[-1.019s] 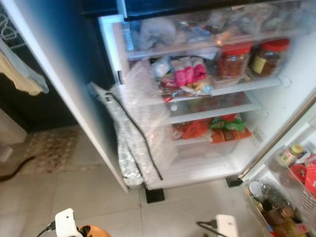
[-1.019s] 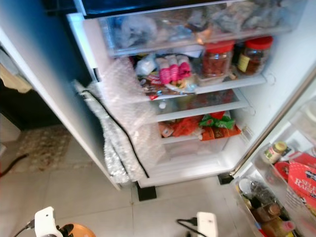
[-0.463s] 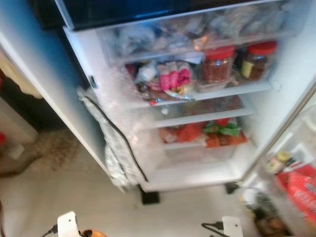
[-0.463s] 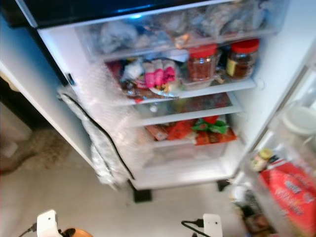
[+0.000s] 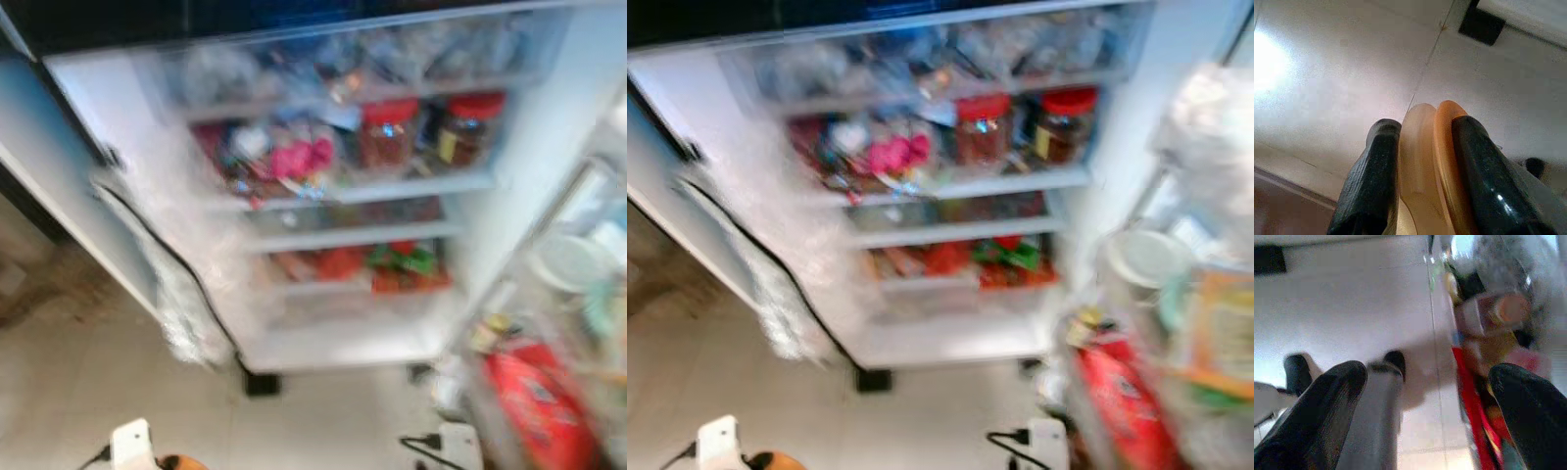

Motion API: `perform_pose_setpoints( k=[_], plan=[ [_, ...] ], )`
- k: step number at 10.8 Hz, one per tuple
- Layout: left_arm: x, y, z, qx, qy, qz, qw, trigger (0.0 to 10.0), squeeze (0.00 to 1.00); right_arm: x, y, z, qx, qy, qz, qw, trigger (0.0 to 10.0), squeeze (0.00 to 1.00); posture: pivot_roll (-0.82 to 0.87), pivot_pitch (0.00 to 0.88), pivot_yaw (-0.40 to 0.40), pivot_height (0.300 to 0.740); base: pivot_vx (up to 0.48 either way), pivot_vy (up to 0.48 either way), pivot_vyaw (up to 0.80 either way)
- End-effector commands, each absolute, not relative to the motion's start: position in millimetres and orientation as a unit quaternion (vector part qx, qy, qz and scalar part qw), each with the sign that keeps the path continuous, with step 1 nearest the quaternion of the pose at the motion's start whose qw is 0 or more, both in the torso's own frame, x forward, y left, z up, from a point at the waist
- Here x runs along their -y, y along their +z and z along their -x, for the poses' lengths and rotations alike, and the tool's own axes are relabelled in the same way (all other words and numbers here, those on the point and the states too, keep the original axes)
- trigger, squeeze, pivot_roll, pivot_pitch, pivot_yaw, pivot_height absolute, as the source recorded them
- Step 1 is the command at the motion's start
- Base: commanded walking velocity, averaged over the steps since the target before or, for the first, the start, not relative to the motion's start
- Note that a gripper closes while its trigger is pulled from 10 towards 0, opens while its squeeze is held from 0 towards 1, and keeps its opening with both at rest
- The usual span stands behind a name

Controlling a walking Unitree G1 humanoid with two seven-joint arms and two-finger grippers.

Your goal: Restocking fridge

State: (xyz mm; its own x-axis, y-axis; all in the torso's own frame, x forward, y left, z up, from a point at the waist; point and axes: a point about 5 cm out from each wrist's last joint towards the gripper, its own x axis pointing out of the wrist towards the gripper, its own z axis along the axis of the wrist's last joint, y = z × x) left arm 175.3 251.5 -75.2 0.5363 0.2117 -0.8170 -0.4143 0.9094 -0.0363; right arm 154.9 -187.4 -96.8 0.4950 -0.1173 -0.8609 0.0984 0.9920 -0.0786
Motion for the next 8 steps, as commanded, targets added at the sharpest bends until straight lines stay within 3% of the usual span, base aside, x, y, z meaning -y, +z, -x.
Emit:
perform_pose_setpoints(
  k=[1, 3, 8],
  plan=[
    [-246, -82, -164, -0.467, 0.175, 0.124, 0.858, 10.0, 0.00, 180, -100, -149, -0.511, -0.055, 0.002, 0.858, 10.0, 0.00, -0.07, 0.115, 0.080, 0.740, 0.000, 0.000, 0.00],
    [-246, -82, -165, -0.466, 0.172, 0.122, 0.859, 10.0, 0.00, 180, -100, -149, -0.511, -0.054, 0.001, 0.858, 10.0, 0.00, -0.07, 0.117, 0.081, 0.740, 0.000, 0.000, 0.00],
    [-253, -54, -210, -0.377, 0.124, 0.098, 0.913, 10.0, 0.00, 180, -100, -148, -0.513, -0.052, 0.002, 0.857, 10.0, 0.00, -0.07, 0.123, 0.082, 0.740, 0.000, 0.000, 0.00]
  ],
)
